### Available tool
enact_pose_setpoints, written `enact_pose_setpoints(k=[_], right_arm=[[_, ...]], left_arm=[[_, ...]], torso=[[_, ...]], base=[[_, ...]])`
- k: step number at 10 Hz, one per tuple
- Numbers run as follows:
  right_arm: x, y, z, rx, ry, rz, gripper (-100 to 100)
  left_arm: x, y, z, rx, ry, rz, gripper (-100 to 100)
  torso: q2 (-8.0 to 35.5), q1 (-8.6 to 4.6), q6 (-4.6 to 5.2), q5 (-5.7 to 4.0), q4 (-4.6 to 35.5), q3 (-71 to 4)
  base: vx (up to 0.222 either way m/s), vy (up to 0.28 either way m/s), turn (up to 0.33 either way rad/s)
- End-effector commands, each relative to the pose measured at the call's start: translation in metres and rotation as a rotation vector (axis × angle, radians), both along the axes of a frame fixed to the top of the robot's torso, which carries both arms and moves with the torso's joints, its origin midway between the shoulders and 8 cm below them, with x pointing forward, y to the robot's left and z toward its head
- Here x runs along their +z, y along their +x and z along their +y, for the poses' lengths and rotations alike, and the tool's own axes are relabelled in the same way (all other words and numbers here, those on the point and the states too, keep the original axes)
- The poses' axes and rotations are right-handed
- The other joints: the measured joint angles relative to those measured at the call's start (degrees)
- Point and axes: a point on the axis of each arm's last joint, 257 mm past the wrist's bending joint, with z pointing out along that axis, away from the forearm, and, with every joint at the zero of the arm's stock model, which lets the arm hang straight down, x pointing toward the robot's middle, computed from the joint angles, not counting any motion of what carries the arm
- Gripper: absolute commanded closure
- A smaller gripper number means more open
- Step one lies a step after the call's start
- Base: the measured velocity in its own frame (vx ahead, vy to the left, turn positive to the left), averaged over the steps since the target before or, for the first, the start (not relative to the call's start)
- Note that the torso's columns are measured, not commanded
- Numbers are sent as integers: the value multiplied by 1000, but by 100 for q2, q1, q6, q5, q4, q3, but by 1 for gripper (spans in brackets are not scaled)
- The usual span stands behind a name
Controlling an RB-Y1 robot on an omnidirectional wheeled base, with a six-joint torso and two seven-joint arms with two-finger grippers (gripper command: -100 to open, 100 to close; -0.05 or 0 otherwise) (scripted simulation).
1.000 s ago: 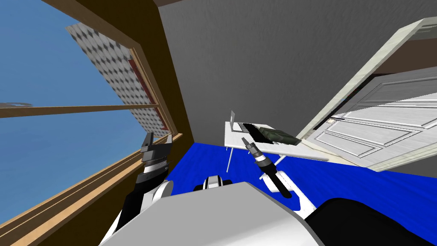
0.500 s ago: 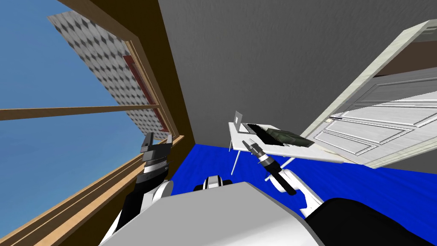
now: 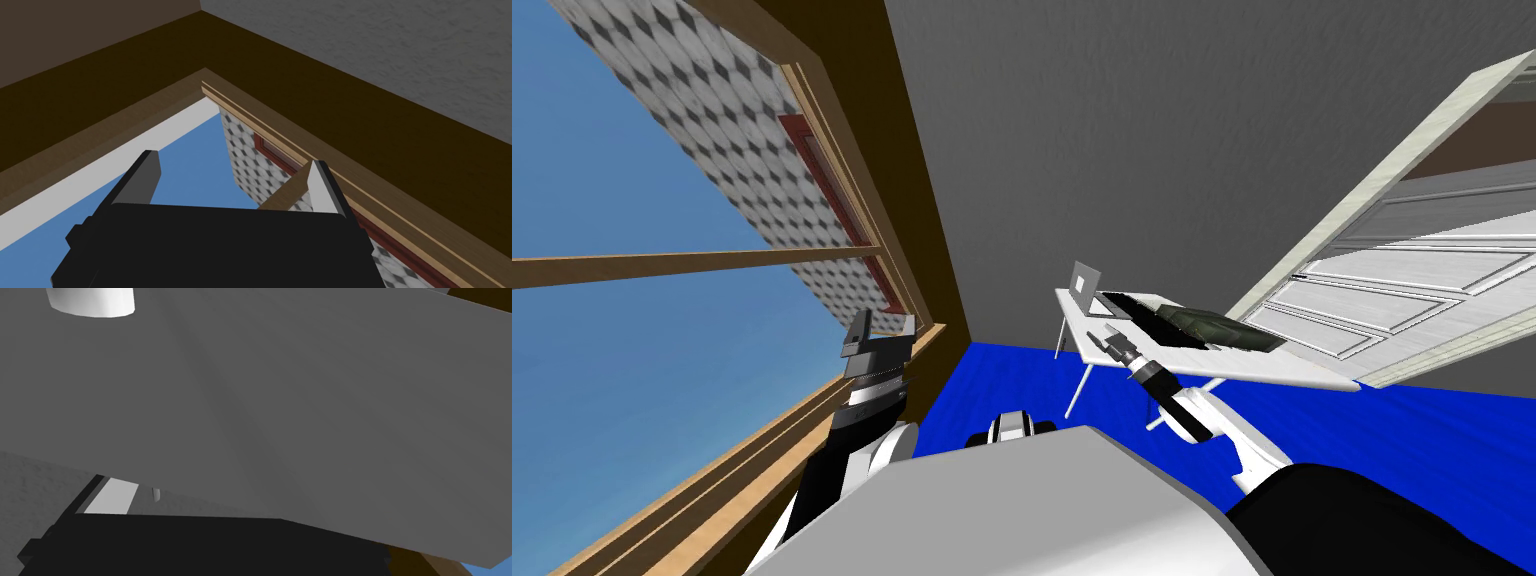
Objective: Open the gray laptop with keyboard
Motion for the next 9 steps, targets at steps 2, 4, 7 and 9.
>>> enact_pose_setpoints(k=[2, 4, 7, 9], right_arm=[[1, 11, -53, -91, -198, 36, -100], [2, 13, -68, -115, -247, 44, -100], [7, 18, -96, -164, -338, 57, -100], [14, 22, -123, -210, -421, 67, -100]], left_arm=[[0, 0, 0, 0, 0, 0, 0], [0, 0, 0, 0, 0, 0, 0], [0, 0, 0, 0, 0, 0, 0], [0, 0, 0, 0, 0, 0, 0]], torso=[[3, 3, 1, 3, 1, 2], [10, -12, -1, -3, 3, 6], [-12, 21, -1, 7, -3, -8], [5, -3, 1, 0, 2, 4]], base=[[127, 134, -72], [85, 72, -23], [107, 99, -53], [86, 77, -47]])
